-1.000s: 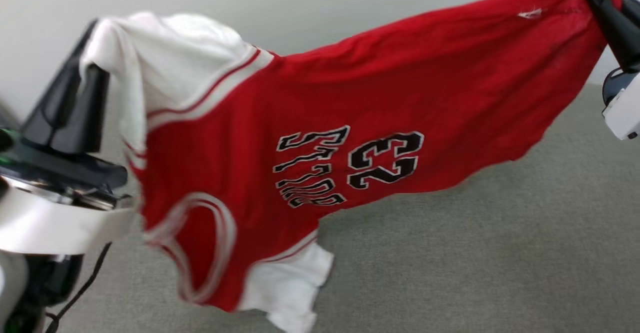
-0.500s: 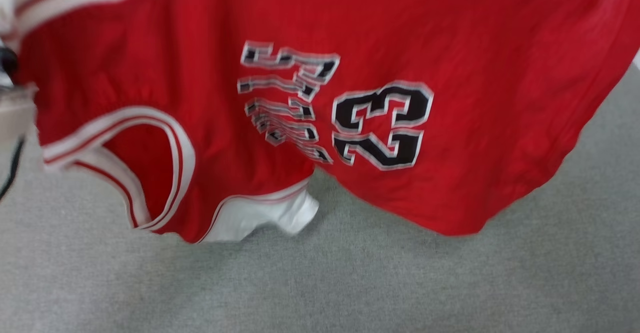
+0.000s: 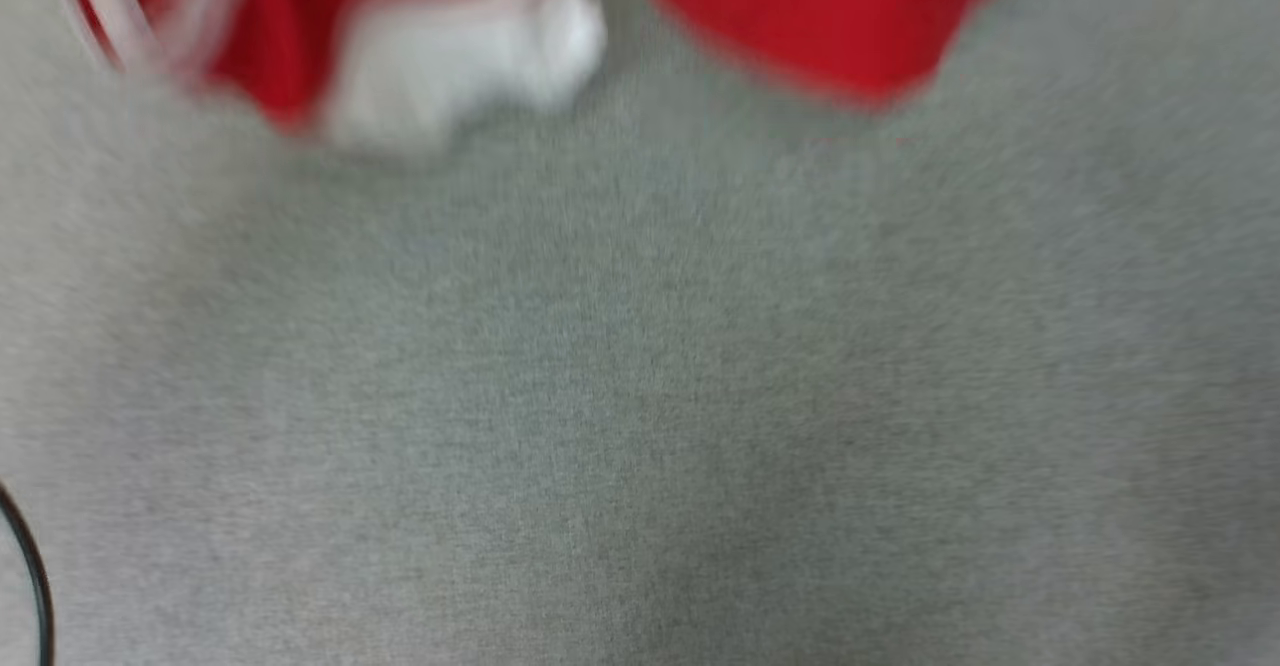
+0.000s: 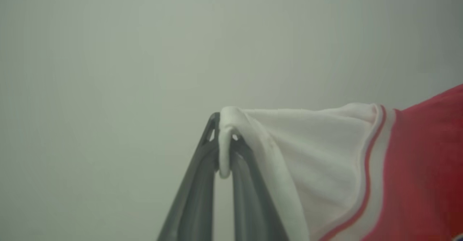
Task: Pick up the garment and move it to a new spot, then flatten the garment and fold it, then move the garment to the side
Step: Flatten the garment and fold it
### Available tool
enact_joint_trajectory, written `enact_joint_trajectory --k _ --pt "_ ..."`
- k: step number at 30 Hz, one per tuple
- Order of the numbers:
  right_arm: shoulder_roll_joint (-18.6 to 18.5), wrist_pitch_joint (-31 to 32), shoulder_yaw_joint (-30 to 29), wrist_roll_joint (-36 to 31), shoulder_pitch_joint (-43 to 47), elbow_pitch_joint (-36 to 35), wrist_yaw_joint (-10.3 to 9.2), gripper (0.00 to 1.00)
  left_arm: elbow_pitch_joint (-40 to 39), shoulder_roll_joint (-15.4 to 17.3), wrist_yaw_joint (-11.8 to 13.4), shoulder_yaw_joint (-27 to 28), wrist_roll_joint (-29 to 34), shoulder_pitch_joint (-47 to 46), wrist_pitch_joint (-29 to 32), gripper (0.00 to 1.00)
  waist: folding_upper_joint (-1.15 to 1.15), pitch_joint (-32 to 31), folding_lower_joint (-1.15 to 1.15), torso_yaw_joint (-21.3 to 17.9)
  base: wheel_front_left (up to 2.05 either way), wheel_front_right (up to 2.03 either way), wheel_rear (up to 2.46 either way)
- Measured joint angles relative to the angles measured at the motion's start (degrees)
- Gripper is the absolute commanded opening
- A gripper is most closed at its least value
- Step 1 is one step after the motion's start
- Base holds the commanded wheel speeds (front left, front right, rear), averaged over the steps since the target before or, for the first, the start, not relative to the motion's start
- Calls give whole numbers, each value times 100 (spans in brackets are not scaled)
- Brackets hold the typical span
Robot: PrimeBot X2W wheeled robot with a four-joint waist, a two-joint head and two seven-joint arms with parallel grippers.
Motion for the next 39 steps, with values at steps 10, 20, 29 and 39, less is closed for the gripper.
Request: enact_joint_trajectory --k 10,20,29,39 --pt "143 -715 162 -743 -2035 1839 3 0 2403 -864 -314 -376 758 -2302 -855 0 0 1180 0 160 0 0 0" --pt "445 -1864 653 -1266 -2314 3527 0 0 4158 -1577 -536 -626 805 -2287 -1448 0 0 1698 0 526 0 0 0" --pt "597 -2696 1196 -1123 -1196 4363 0 0 3610 -2040 -642 -547 975 -244 -1462 0 0 1366 -1 640 0 0 0" --pt "503 -3073 2011 -278 602 4354 0 0 2570 -2480 -653 -299 1182 2560 -1470 0 0 510 -2 678 0 0 0"
